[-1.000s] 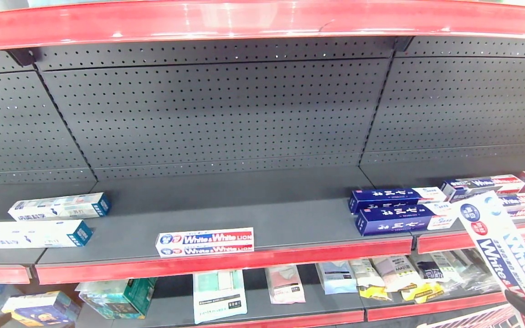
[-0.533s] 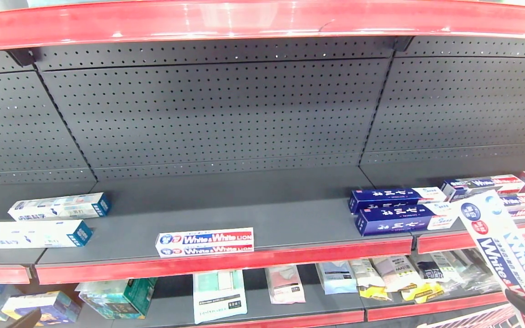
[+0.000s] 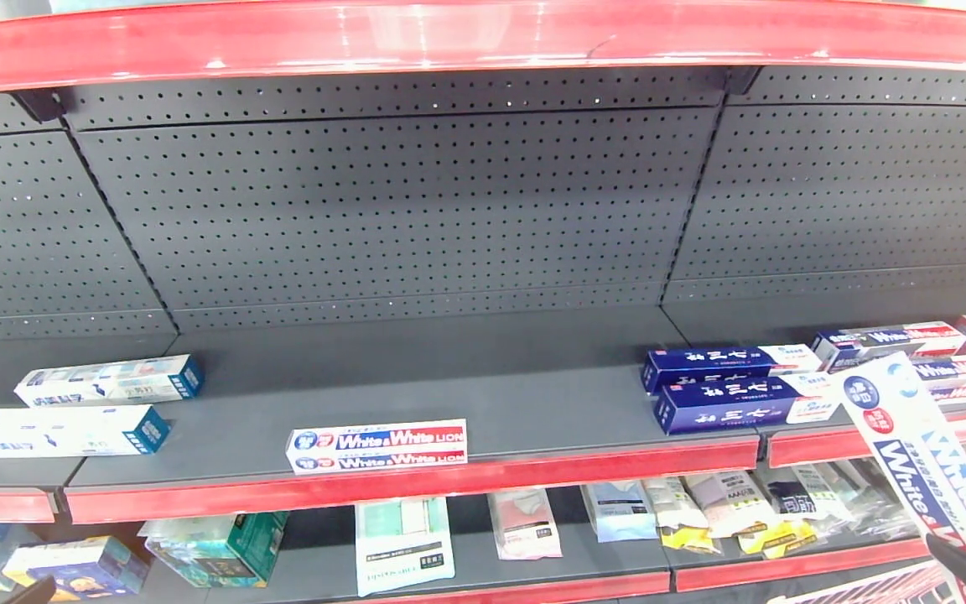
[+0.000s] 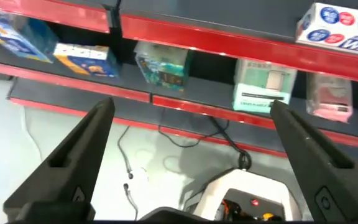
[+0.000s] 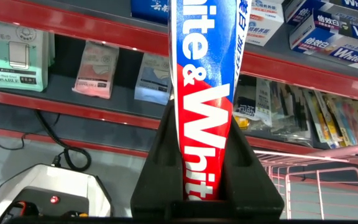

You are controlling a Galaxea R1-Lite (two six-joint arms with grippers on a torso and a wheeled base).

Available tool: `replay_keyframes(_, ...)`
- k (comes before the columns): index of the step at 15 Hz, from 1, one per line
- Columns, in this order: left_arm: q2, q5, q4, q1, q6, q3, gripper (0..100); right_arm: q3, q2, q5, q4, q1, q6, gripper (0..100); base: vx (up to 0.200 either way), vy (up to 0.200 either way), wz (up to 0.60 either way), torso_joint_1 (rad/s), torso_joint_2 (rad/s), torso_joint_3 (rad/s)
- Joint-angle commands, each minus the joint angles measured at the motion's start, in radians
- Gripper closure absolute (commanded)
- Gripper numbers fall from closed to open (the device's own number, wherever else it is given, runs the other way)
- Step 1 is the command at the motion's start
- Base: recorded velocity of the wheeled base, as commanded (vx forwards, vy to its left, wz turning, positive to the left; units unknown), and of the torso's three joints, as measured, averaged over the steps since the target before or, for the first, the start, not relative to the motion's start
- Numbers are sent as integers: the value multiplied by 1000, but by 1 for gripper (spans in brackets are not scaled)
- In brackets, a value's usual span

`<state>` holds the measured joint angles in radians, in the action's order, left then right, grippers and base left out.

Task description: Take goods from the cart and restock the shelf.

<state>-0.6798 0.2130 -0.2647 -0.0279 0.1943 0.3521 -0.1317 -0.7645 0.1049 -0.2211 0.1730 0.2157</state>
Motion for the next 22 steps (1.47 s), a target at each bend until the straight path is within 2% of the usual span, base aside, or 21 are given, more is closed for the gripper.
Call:
replay_keyframes(1,-6,-44,16,3,1,-10,0,0,-10,-2,0,0,1,100,0,0,0,0,0,0)
replay_keyframes(5,-29,-96,65,2,-6,-21,0,-11,-42,-2,0,0,1,100,0,0,0,0,0,0)
replay_keyframes(6,-26,-113,105,2,-9,-44,0,-19,-64,-2,0,0,1,100,0,0,0,0,0,0)
replay_keyframes(9,-27,-118,159,0,-12,-94,0,-71,-115,-40,0,2,4,100,0,0,0,0,0,0)
replay_keyframes(11,-32,-118,159,0,-47,-99,0,-114,-164,-44,0,3,10,100,0,0,0,0,0,0)
replay_keyframes(12,-29,-119,159,0,-76,-104,0,-131,-194,-44,-6,3,31,100,0,0,0,0,0,0)
replay_keyframes(13,-29,-119,159,0,-85,-104,0,-135,-202,-44,-6,2,47,100,0,0,0,0,0,0)
replay_keyframes(19,-12,-116,159,0,-91,-111,0,-146,-205,-42,-6,2,106,100,0,0,0,0,0,0)
replay_keyframes(22,-12,-116,159,0,-95,-117,0,-144,-205,-42,-6,2,106,100,0,0,600,4,-1,1)
